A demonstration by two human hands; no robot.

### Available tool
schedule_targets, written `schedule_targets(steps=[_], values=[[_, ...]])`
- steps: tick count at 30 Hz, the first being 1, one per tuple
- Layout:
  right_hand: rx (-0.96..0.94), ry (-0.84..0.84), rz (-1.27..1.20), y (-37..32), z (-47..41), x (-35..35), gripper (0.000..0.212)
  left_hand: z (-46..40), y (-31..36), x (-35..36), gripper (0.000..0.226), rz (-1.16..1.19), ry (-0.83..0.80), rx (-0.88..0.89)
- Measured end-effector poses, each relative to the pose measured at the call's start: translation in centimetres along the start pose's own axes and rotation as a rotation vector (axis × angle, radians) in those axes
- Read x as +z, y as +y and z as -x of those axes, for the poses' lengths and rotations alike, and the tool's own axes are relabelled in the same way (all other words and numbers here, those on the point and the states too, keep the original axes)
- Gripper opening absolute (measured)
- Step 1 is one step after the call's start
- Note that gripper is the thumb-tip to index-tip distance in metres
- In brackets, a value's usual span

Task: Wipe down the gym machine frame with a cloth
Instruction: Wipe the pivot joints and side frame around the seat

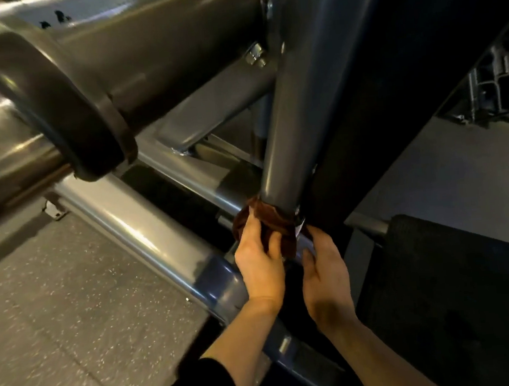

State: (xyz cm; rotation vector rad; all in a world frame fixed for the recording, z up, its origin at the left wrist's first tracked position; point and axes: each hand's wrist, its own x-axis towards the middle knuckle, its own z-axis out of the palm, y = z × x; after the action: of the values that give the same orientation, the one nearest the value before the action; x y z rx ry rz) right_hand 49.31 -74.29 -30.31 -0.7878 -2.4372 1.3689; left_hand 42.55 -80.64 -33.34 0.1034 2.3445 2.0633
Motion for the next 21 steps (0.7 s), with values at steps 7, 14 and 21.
schedule_targets(steps=[7,14,21], values=[[0.103,-0.006,-0.391,-0.4,0.5,1.4,0.027,-1.4,4.0,0.3,0.055,-0.003,0.069,0.250],[0.324,-0.123,-0.658,-0.5,0.2,2.5,0.035,-0.6,-1.7,-2.1,0.028,-0.189,-0.003,-0.002],[0.387,-0.031,-0.688,-0.2,1.1,2.5,0.032,-1.1,0.9,-1.0,0.042,-0.126,0.215,0.127]])
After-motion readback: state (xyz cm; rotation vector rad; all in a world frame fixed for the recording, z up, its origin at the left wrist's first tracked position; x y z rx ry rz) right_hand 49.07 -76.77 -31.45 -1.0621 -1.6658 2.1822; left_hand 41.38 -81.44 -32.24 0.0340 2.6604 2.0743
